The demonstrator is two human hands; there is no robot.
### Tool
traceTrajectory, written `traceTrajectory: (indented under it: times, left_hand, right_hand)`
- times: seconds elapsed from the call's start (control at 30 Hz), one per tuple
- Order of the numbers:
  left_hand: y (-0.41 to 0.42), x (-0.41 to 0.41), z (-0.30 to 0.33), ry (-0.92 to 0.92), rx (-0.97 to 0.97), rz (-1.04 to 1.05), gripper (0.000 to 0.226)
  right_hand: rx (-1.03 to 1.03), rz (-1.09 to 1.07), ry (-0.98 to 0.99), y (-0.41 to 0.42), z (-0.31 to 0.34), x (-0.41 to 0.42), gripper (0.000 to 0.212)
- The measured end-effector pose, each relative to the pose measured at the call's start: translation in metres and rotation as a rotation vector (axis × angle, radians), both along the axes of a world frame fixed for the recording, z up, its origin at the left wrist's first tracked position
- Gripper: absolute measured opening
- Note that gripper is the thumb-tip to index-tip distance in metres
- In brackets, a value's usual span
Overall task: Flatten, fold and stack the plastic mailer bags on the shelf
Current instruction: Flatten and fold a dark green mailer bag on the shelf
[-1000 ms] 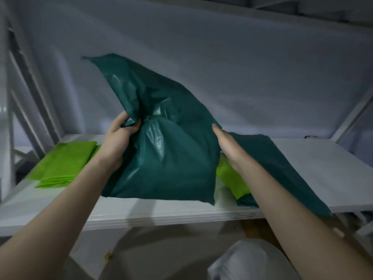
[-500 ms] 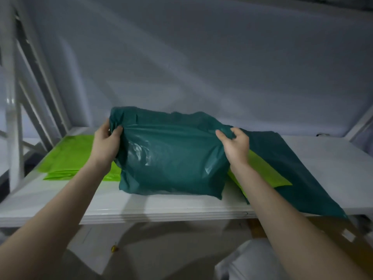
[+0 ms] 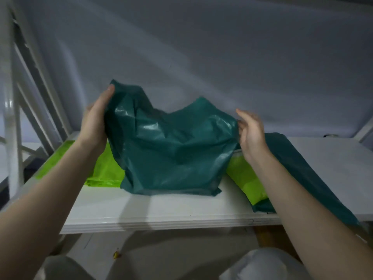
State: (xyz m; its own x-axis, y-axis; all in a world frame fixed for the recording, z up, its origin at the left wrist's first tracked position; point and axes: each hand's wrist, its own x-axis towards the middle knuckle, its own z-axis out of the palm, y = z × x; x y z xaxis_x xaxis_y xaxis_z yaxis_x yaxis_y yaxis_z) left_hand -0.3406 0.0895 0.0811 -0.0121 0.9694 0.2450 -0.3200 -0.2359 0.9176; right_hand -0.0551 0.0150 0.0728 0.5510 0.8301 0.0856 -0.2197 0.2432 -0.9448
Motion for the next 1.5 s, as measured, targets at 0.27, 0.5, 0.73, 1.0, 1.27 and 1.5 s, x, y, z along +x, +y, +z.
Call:
traceTrajectory:
  times: [0.27, 0.5, 0.73, 1.0, 1.27, 1.5]
  left_hand:
    - [-0.001, -0.008, 0.024, 0.123, 0.107, 0.079, 0.014]
    - [-0.009, -0.005, 0.033, 0.26, 0.169, 0.256, 0.017]
    - [-0.017, -0.012, 0.044, 0.293, 0.204, 0.31, 0.025]
    - [-0.015, -0.026, 0.041, 0.598, 0.372, 0.566, 0.046]
    - [-0.018, -0.021, 0.049, 0.627, 0.442, 0.592, 0.031]
    - [-0.014, -0.035, 0.043, 0.325, 0.225, 0.146, 0.045]
  right_hand:
    - [-0.017, 0.12, -0.199, -0.008, 0.028, -0.006, 0.03]
    - [-0.034, -0.091, -0.453, -0.012, 0.037, -0.013, 0.039]
    - [0.036, -0.197, -0.515, -0.016, 0.048, -0.017, 0.033]
    - [0.123, -0.341, -0.742, -0.027, 0.055, -0.015, 0.034]
    - [0.119, -0.407, -0.804, -0.032, 0.066, -0.006, 0.037]
    - [0.112, -0.272, -0.587, -0.026, 0.069, -0.001, 0.023]
